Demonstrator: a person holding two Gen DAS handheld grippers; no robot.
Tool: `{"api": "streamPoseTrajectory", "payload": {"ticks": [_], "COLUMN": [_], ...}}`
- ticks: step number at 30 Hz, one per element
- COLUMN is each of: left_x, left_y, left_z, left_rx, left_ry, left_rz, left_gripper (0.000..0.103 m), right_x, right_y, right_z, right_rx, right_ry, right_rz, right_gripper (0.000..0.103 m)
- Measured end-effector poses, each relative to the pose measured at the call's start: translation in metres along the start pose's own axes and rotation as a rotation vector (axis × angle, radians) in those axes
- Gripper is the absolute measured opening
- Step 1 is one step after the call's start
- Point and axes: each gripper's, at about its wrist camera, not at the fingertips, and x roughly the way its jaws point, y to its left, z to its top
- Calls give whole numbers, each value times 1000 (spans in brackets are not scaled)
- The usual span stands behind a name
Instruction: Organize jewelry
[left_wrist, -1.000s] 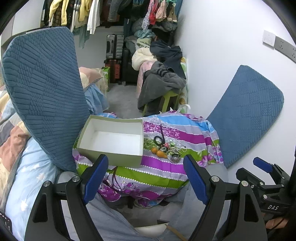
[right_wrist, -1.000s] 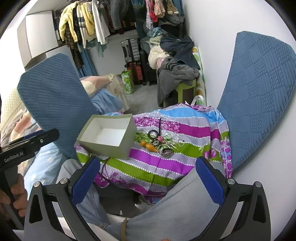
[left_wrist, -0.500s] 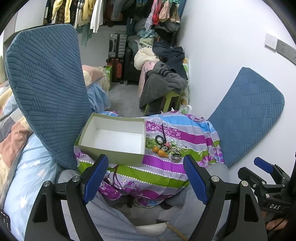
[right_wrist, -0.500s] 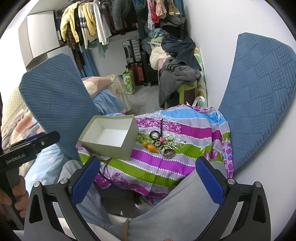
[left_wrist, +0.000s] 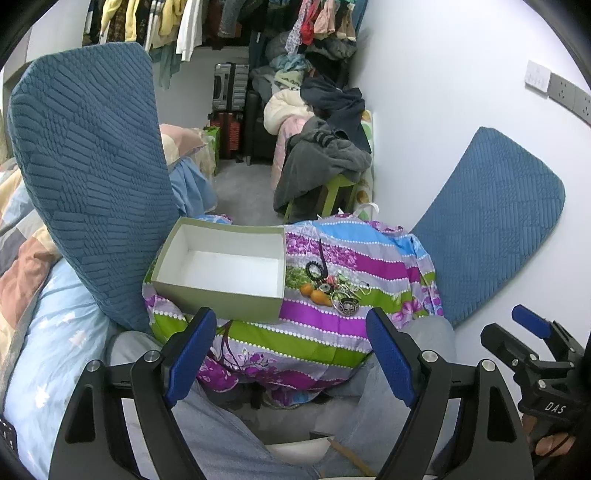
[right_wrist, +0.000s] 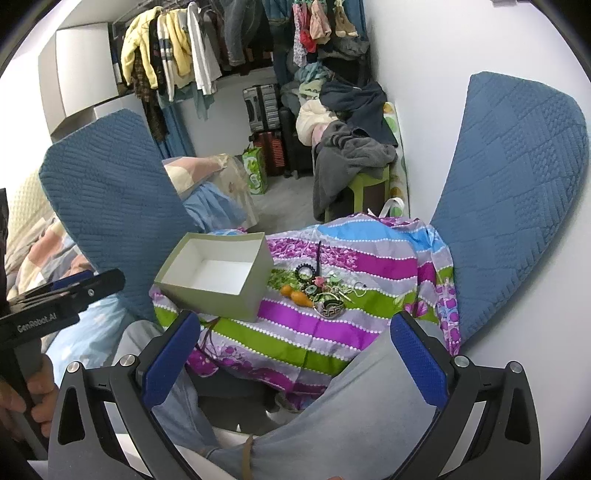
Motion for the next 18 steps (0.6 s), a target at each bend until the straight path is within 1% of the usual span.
{"api": "streamPoseTrajectory", "payload": {"ticks": [15, 18], "left_x": [5, 9], "left_y": [0, 0], "left_z": [-3, -3], "left_rx": [-8, -15], "left_ry": [13, 22], "left_rz": [-6, -30], "left_gripper": [83, 83], "right_x": [2, 4], "right_y": [-4, -6], "right_z": [-4, -5], "right_rx": [20, 28], "right_ry": [6, 3], "right_rz": [0, 12], "right_gripper": [103, 99]}}
